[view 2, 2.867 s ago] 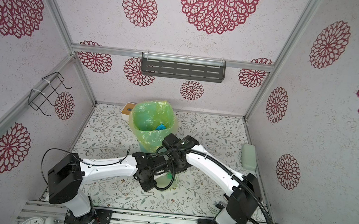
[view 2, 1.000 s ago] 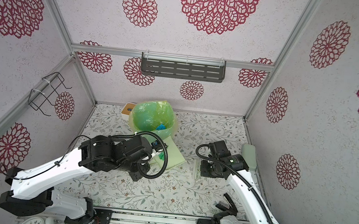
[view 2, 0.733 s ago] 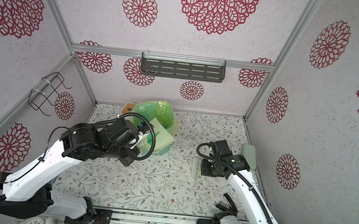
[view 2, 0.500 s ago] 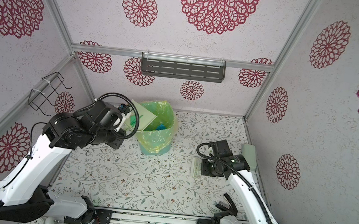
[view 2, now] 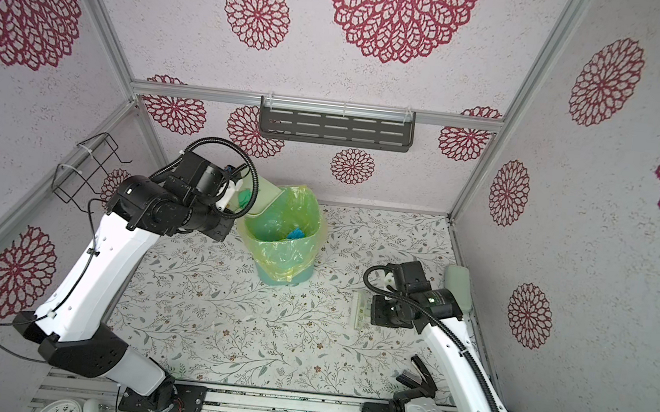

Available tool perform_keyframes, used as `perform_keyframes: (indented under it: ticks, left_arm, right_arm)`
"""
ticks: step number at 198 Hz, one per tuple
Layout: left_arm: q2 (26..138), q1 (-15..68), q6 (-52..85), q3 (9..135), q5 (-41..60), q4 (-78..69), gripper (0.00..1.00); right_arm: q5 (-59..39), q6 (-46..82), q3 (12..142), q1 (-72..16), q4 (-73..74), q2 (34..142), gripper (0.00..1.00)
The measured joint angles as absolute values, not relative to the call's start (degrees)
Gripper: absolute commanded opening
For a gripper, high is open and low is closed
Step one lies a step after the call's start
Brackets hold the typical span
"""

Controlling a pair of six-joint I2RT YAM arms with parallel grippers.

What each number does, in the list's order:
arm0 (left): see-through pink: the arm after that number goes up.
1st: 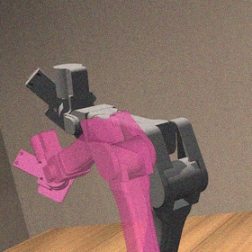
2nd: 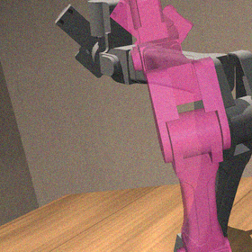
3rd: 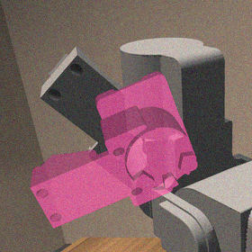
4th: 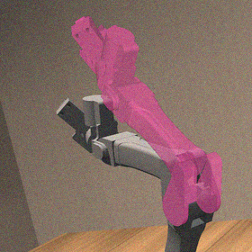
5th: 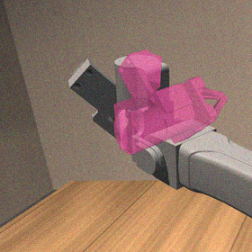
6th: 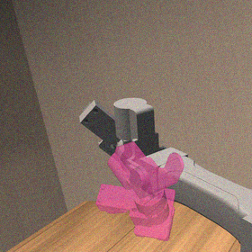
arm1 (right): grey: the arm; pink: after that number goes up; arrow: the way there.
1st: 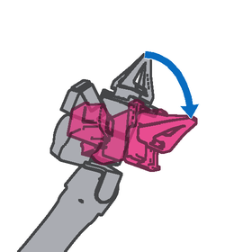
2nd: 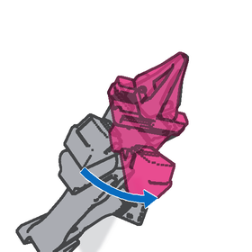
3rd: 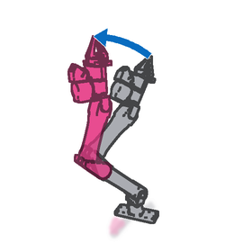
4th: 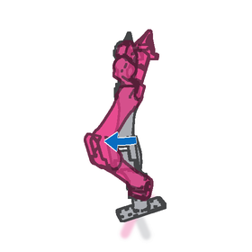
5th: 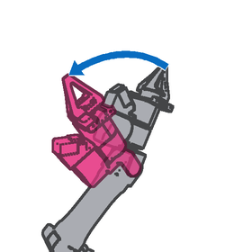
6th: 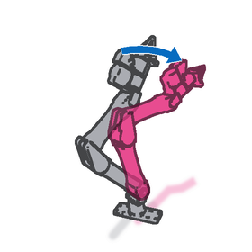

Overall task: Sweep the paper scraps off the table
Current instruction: 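Carry the dustpan over the bin and tip it with the left gripper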

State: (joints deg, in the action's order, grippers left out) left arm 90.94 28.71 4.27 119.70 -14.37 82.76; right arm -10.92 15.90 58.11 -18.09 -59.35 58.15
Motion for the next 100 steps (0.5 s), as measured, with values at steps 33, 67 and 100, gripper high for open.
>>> perform_keyframes:
  ticks: [33, 67, 100]
  left_arm:
    - [96.16, 29.45, -0.69, 121.56, -20.51, 83.24, 0.11]
    - [100.03, 31.46, -4.34, 121.56, -26.33, 83.96, 0.09]
    - [102.5, 34.28, -7.22, 121.45, -31.7, 83.9, 0.09]
  right_arm:
    - [-11.57, 15.51, 57.76, -17.58, -59.75, 57.74, 0.0]
    - [-12.49, 15.33, 57.76, -17.39, -59.9, 57.78, 0.0]
    - [-13.32, 14.57, 57.76, -17.28, -59.88, 58.7, 0.0]
